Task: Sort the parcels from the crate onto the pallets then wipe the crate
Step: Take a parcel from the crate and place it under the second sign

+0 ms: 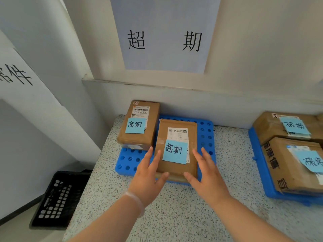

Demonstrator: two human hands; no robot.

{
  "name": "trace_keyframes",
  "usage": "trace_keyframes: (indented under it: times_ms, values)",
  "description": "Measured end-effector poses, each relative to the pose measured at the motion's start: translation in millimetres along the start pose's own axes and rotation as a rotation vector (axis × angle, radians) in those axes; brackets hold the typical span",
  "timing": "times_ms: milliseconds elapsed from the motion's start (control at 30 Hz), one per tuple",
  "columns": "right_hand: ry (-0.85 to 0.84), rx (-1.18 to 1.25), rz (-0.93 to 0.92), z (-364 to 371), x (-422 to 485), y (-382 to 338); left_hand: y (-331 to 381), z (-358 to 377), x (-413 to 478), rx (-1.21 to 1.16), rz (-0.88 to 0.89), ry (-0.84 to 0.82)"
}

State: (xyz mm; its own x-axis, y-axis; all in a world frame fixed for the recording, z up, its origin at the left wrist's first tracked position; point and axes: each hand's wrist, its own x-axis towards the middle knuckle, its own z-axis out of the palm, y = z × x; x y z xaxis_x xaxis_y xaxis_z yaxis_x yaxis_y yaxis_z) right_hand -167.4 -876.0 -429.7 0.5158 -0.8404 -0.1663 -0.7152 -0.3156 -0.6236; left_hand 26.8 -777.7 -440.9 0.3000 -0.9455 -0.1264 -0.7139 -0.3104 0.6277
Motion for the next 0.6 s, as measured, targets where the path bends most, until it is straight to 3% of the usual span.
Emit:
trace_keyframes:
  times_ms: [167, 367, 600]
  values:
    - [-0.016, -0.251, -0.151, 19.4, -38.0, 11.0, -16.4, 20.5, -29.6, 0.215, 0.210, 0.056]
    - [-0.117, -0.423, -0.123, 17.1, -37.1, 2.3, -13.5, 16.2, -20.0, 0.353, 0.168, -0.048]
    - [-0.149, -0.435, -0.093, 4.5, 2.1, -9.2, 3.2, -8.5, 19.1, 0.536, 0.071, -0.130]
